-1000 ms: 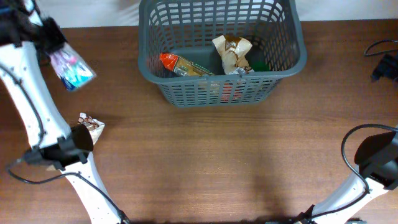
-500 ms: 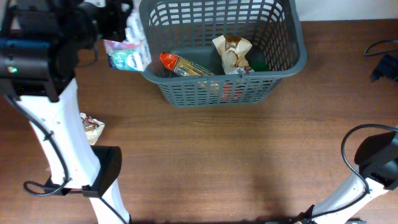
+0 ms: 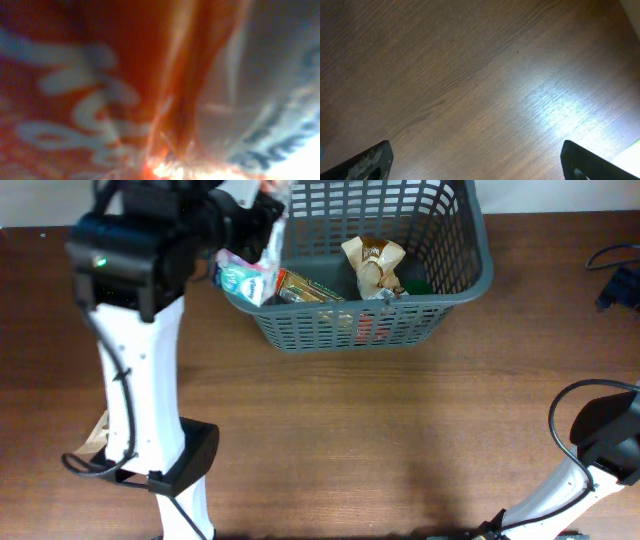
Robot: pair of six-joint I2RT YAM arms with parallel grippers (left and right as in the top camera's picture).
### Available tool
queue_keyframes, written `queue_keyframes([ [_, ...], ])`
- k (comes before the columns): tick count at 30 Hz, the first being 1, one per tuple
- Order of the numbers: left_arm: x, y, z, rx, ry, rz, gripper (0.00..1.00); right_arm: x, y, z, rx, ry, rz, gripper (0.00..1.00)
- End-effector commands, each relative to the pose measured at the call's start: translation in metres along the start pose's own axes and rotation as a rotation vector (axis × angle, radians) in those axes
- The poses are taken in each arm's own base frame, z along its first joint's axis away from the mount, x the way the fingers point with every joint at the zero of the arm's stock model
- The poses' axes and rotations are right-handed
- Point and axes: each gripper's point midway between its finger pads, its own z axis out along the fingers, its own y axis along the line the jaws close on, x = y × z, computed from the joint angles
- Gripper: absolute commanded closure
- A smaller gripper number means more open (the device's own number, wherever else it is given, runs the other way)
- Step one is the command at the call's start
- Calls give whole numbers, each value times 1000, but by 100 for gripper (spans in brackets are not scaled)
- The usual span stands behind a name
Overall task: Pack container
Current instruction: 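Carry the Kleenex pack with the left gripper and lower it into the basket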
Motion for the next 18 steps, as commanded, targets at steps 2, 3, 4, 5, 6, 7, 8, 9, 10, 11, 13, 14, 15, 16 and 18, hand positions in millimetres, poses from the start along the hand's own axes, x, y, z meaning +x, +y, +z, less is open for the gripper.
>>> queue_keyframes([
  [2,7,-14,28,43,45,116,98,1,0,2,-1,6,5,1],
  [3,8,-15,34,47,51,118,98,1,0,2,-1,6,5,1],
  [4,8,-15,40,50,54,119,98,1,0,2,-1,6,5,1],
  [5,9,-14,47,50,55,119,98,1,0,2,-1,6,5,1],
  [6,9,-12,53,50,53,119,98,1,0,2,-1,6,5,1],
  [7,9,-11,58,50,53,119,98,1,0,2,-1,6,5,1],
  [8,9,-10,63,48,50,120,98,1,0,2,-1,6,5,1],
  [9,8,-10,67,47,46,120,98,1,0,2,-1,6,5,1],
  [10,8,-9,71,46,43,121,98,1,0,2,-1,6,5,1],
  [11,8,-8,76,45,40,121,98,1,0,2,-1,6,5,1],
  [13,9,-6,83,43,37,117,98,1,0,2,-1,6,5,1],
  [14,9,-5,87,44,37,115,98,1,0,2,-1,6,5,1],
  [15,10,-5,91,44,37,106,98,1,0,2,-1,6,5,1],
  [16,10,-4,94,43,35,95,98,1,0,2,-1,6,5,1],
  [18,11,-3,103,42,34,75,98,1,0,2,-1,6,5,1],
])
